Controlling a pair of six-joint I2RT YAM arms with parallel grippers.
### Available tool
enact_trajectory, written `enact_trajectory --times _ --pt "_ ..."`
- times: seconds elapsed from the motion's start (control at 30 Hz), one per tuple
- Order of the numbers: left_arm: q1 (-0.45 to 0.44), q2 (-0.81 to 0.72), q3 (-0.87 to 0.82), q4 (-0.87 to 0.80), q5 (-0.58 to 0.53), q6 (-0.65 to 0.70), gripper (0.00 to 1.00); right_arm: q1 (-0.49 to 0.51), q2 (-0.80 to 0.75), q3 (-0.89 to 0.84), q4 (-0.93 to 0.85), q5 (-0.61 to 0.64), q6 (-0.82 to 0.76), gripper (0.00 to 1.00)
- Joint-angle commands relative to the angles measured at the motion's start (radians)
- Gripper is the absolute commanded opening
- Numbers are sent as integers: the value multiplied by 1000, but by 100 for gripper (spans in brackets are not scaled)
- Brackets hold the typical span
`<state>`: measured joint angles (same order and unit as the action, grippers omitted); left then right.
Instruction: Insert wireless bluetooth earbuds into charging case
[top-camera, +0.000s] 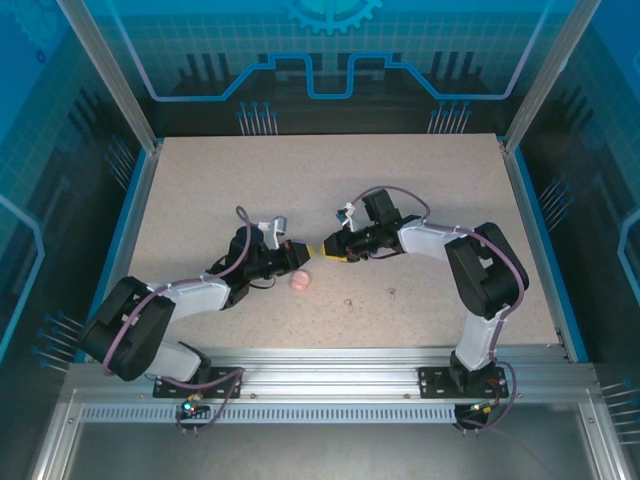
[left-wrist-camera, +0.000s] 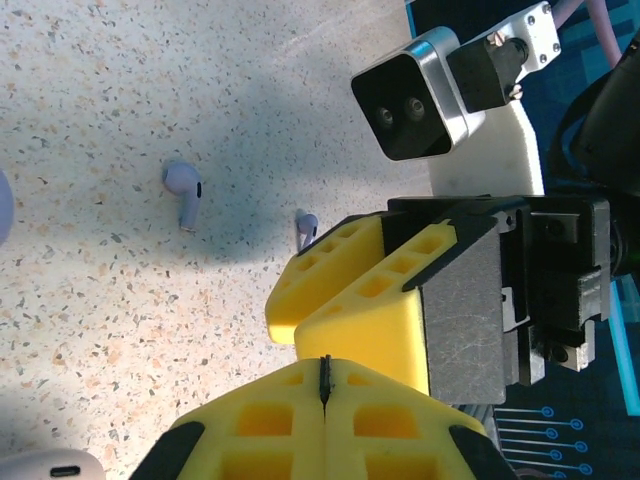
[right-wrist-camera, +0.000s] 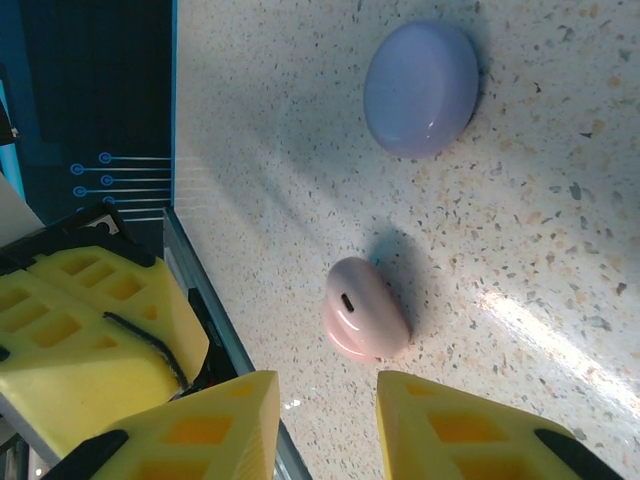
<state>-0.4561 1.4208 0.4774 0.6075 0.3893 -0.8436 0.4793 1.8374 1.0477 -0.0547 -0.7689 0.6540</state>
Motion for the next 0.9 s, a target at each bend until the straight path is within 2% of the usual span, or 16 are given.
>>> enact_trajectory --times 0.0,0.03,0.07,0.13,0.2,0.27,0.3,0.37,0.5,0.7,0.8,0.87 --pt "-1 -23 -20 14 -31 0 0 16 2 22 -64 17 -25 34" --pt "-1 -51 -25 -7 -51 6 6 19 -6 30 -95 29 -42 36" --pt "2 -79 -30 -28 -70 14 15 24 -13 38 -125 45 -59 39" --pt "7 -159 -45 -89 -126 26 58 41 -27 67 -215 90 -106 49" --pt "19 -243 -56 -166 -178 35 79 62 -37 93 -282 134 -144 59" --pt "39 -322 -64 -236 -231 38 96 83 -38 113 -336 170 -168 66" --pt "54 -357 -67 -281 -254 35 99 96 -39 123 -361 194 -178 69" --pt "83 -411 -77 -343 -287 24 99 120 -33 138 -395 239 -188 75" --pt "159 -454 -80 -464 -368 -48 99 182 4 178 -438 331 -183 78" --pt "299 -386 -29 -548 -257 -121 99 260 75 263 -483 473 -196 76" --pt "314 -366 -7 -570 -271 -137 99 277 114 312 -505 520 -209 75" --pt "316 -366 11 -615 -320 -138 99 285 147 349 -526 549 -219 75"
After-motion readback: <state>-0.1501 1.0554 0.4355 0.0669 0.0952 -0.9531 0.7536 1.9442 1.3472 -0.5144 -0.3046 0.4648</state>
